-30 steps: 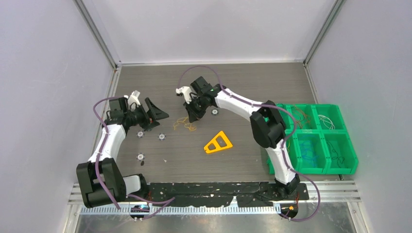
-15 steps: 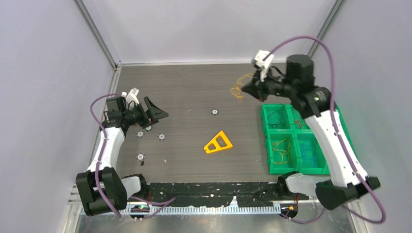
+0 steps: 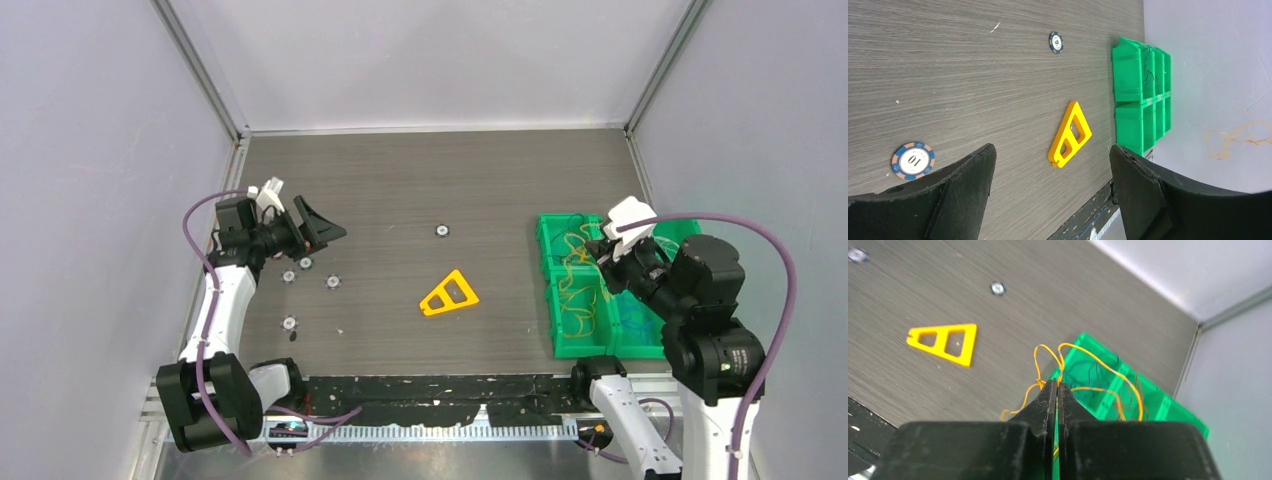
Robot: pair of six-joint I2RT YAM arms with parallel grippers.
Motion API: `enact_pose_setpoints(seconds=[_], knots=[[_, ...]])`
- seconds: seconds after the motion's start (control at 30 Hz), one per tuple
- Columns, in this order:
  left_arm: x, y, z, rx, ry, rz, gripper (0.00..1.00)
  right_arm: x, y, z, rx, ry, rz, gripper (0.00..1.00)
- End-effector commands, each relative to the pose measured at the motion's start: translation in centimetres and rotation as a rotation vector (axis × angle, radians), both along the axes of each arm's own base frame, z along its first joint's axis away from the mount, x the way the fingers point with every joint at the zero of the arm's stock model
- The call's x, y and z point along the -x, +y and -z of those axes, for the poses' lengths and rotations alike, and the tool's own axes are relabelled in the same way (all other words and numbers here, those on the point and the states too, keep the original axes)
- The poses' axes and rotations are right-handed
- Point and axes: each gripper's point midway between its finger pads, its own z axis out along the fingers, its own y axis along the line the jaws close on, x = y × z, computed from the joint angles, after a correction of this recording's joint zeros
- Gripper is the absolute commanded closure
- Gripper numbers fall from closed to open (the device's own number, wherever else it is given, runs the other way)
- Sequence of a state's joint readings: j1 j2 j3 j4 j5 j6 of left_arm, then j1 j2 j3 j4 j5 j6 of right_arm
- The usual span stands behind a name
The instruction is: Untangle the cables
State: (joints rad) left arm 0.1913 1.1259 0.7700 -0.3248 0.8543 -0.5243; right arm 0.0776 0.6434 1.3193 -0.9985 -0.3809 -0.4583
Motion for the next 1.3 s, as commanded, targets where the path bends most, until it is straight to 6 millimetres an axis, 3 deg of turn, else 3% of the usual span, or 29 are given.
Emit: enact_pose_setpoints(seconds=[0.0, 0.17, 0.57, 0.83, 1.03, 1.17, 1.27], knots=[[-0.2, -0.2, -1.8, 0.017, -0.076, 0.015, 0.15, 0.3, -2.1, 4.1, 0.029, 0.114, 0.118, 0.95], [0.1, -0.4, -2.0, 0.033, -0.087, 0.009, 0.15, 0.1, -4.8, 8.9, 0.058, 0.224, 0.272, 0.95], [0.6, -0.5, -2.5, 0.023, -0.121, 0.007, 0.14, -1.0, -8.4, 16.2, 0.277, 0.466, 0.346, 0.95], [0.1, -0.5, -2.3, 0.037, -0.104, 0.009, 0.14, -0.5, -7.8, 21.1, 0.358, 0.582, 0.201, 0.95], [-0.2, -0.4, -2.2, 0.042, -0.091, 0.012, 0.14, -1.5, -7.1, 26.2, 0.415, 0.782, 0.029, 0.95], [-0.2, -0.4, -2.0, 0.038, -0.09, 0.011, 0.14, -3.1, -7.5, 28.0, 0.469, 0.813, -0.031, 0.95], [-0.3, -0.3, -2.0, 0.032, -0.09, 0.012, 0.14, -3.0, -7.5, 29.3, 0.498, 0.863, -0.081, 0.95]])
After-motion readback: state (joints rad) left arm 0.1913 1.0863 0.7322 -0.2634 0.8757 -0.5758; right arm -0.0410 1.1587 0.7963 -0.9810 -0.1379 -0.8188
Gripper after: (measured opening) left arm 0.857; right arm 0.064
